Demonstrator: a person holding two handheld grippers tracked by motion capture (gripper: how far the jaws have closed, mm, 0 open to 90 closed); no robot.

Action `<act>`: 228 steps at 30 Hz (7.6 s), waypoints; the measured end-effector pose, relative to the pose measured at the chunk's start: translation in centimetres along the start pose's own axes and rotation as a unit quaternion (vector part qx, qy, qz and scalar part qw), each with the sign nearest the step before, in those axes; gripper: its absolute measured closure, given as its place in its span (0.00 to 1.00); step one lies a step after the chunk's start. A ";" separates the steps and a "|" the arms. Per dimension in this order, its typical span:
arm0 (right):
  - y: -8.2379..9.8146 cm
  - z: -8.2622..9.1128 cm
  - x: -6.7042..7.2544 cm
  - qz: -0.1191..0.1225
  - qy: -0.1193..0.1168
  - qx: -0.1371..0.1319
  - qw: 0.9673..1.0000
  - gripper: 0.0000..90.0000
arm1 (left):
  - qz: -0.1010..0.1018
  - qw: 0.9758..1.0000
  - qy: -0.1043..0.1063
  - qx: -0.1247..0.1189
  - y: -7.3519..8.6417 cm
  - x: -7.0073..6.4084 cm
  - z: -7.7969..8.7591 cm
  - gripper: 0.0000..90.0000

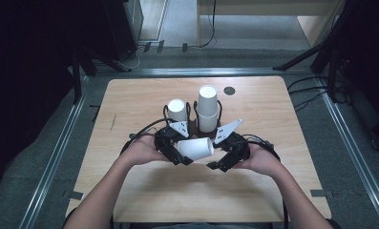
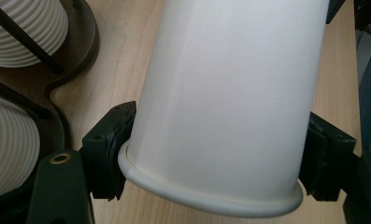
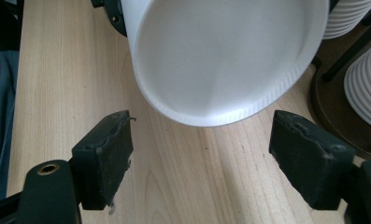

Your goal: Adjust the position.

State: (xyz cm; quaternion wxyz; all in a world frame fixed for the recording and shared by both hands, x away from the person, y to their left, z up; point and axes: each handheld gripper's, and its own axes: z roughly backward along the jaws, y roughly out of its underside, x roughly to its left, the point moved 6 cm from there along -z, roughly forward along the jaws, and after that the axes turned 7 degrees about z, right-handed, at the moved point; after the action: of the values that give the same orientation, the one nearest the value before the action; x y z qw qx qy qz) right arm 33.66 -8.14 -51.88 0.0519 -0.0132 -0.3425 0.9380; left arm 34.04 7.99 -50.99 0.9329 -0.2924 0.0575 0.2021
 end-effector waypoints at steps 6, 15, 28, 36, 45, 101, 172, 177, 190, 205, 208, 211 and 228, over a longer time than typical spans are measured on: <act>0.0 -0.2 0.1 0.002 0.000 0.003 1.000 0.24 | -0.004 0.999 -0.004 0.035 0.3 -0.1 -0.7 0.27; -0.2 -0.3 0.2 0.008 0.000 0.000 1.000 0.24 | -0.003 0.997 -0.009 0.073 0.6 -0.3 -2.2 0.27; -0.5 -1.2 0.6 0.021 -0.008 0.010 1.000 0.25 | 0.004 0.995 0.003 0.098 0.4 -1.0 -3.5 0.26; -0.5 -2.2 1.1 0.032 -0.023 0.024 0.999 0.26 | -0.006 0.994 -0.003 0.112 0.3 -1.3 -3.7 0.26; -0.5 -2.6 1.3 0.046 -0.029 0.031 0.998 0.32 | -0.012 0.994 -0.007 0.109 0.2 -1.6 -3.8 0.26; -1.4 0.6 1.4 0.040 -0.048 -0.051 0.997 0.34 | -0.018 0.990 0.078 -0.114 0.2 -2.1 -1.7 0.08; -0.2 -0.4 0.0 0.007 -0.007 -0.009 1.000 0.22 | 0.025 0.999 0.015 0.024 -0.8 0.9 1.8 0.27; -0.3 -0.4 -0.2 0.010 0.001 -0.011 1.000 0.22 | 0.021 0.999 0.015 0.047 -1.2 0.8 1.0 0.27; -0.4 -1.6 0.5 0.029 -0.008 -0.002 1.000 0.25 | 0.011 0.996 0.031 0.084 -0.8 -0.2 -1.1 0.27; -0.7 -2.8 1.1 0.034 -0.032 -0.003 0.999 0.31 | -0.010 0.996 0.030 0.084 -1.3 -1.3 -1.8 0.25; -0.7 -2.8 1.1 0.041 -0.034 -0.003 0.999 0.35 | -0.015 0.996 0.029 0.085 -1.3 -1.2 -1.9 0.24; -0.7 -2.7 1.1 0.038 -0.038 -0.004 0.999 0.35 | -0.011 0.996 0.034 0.083 -1.2 -1.2 -1.9 0.23; -0.6 -1.6 0.5 0.024 -0.031 -0.025 0.999 0.35 | 0.002 1.000 0.012 -0.019 -1.2 -1.1 -0.5 0.09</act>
State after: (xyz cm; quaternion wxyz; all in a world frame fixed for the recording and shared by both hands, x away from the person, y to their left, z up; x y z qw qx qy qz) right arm 33.28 -6.60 -52.72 0.0180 0.0068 -0.3666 0.9302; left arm 33.53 6.39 -50.52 0.9261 -0.3124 0.0649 0.2013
